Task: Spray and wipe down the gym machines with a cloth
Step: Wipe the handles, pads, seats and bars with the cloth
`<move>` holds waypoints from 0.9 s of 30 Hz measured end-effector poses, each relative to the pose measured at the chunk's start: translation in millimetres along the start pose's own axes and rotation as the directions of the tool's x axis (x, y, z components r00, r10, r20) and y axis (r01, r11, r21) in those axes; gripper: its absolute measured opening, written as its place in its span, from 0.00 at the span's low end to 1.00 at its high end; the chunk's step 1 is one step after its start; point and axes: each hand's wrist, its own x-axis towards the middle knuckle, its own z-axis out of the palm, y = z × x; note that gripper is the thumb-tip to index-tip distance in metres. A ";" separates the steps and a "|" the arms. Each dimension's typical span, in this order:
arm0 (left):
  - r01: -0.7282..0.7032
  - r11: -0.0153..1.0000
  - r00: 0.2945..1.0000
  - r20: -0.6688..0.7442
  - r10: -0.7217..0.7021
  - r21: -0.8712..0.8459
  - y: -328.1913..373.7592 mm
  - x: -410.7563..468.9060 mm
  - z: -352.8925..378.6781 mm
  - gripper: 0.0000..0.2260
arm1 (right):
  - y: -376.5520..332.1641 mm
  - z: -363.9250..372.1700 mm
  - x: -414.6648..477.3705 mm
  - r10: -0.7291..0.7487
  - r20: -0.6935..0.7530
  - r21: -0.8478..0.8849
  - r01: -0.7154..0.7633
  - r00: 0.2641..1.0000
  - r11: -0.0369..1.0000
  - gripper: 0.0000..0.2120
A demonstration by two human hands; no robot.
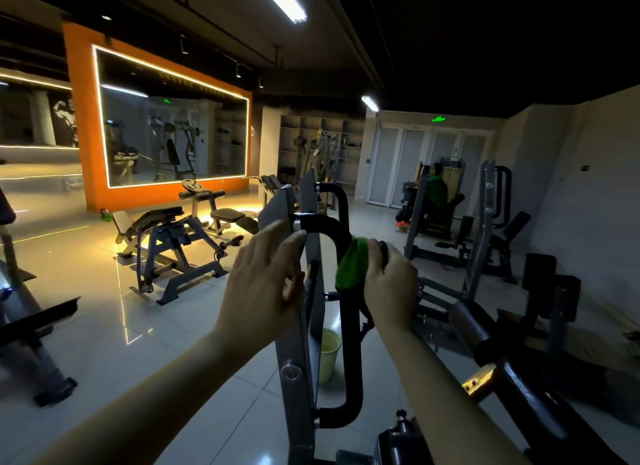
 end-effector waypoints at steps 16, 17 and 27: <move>0.449 0.600 0.893 0.351 -0.282 -0.662 59.5 16.3 13.6 0.04 | -14.9 -65.8 10.7 0.325 0.638 0.262 -0.593 0.698 0.761 0.12; 0.484 0.571 0.875 0.369 -0.314 -0.663 58.1 16.1 11.2 0.06 | -11.7 -66.8 13.0 0.337 0.684 0.260 -0.648 0.647 0.716 0.13; 0.575 0.082 0.613 0.362 -0.702 -0.814 51.7 23.2 8.5 0.02 | -1.6 -68.1 52.4 0.417 0.596 0.395 -0.703 0.686 0.591 0.19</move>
